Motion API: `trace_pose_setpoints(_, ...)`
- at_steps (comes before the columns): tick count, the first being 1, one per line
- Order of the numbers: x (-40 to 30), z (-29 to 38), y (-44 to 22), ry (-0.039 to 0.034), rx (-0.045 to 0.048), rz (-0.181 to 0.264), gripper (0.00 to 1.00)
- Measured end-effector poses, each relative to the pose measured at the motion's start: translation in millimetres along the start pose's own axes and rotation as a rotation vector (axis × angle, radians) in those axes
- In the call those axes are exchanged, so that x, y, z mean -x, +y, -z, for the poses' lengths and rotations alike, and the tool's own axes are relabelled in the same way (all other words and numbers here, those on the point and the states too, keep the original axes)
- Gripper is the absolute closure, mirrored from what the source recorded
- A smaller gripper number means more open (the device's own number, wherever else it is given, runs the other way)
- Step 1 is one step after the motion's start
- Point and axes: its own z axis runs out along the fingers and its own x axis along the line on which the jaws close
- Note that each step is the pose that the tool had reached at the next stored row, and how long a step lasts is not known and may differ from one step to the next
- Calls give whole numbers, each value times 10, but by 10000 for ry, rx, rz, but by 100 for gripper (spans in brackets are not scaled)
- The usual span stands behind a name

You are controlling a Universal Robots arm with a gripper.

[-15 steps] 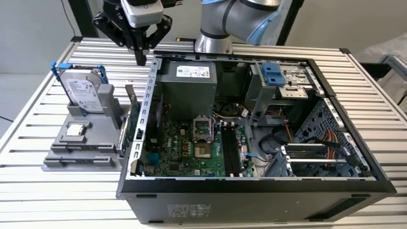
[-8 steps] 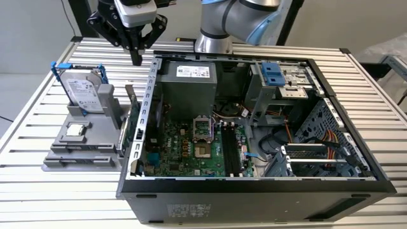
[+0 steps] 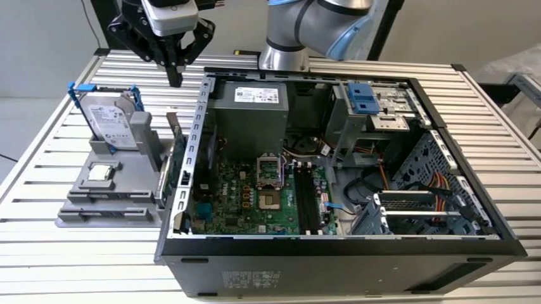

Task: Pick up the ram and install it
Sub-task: 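Reach for the ram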

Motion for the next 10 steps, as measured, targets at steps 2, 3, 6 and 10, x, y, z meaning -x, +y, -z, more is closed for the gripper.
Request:
trace_pose_setpoints(2, -21, 0, -1, 3, 0, 0, 100)
trace_pose_setpoints(3, -31, 0, -2, 4, -1, 0, 100)
trace_pose_setpoints(6, -61, 1, -4, 8, -1, 0, 100)
trace_pose_setpoints(10, -102, 0, -7, 12, 0, 0, 100)
